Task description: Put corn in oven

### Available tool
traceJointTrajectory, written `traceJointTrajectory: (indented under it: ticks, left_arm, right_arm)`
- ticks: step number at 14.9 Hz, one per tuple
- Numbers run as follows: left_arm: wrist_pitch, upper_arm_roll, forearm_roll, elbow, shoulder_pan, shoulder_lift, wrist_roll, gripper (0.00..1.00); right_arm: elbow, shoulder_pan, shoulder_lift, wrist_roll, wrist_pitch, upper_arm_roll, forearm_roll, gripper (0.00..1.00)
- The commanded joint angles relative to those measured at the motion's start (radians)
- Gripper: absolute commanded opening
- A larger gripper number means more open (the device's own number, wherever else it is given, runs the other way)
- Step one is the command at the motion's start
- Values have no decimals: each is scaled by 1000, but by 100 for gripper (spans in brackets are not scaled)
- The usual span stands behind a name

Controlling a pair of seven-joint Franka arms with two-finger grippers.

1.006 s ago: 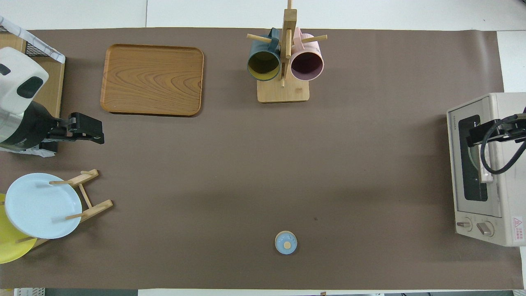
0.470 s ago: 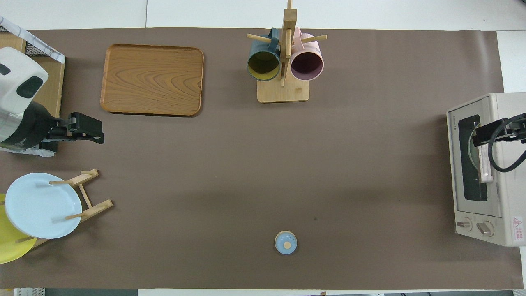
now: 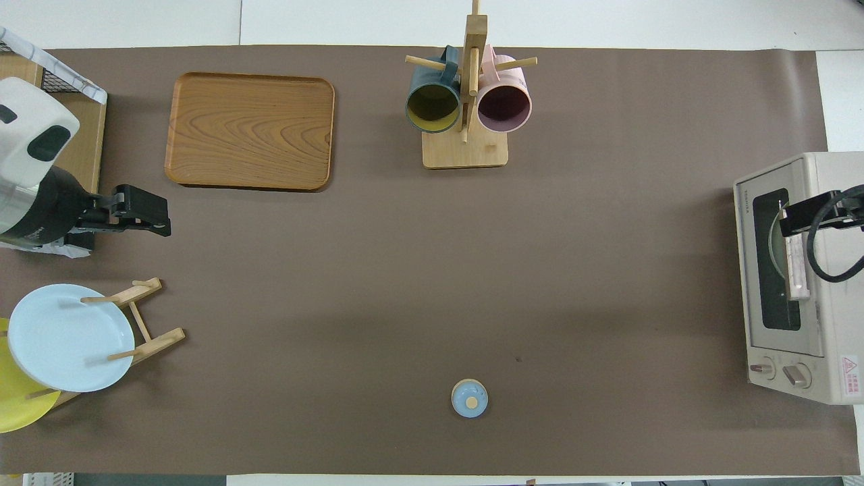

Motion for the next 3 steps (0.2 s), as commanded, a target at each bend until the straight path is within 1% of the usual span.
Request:
traceJointTrajectory:
  ticks: [1, 3]
  left_arm:
    - [-10, -7, 6, 13, 11, 0, 3, 100]
    - [-10, -7, 6, 13, 11, 0, 3, 100]
  right_arm:
    - [11, -7, -2, 7, -2, 13, 53, 100]
    - [11, -7, -1, 7, 6, 13, 55, 100]
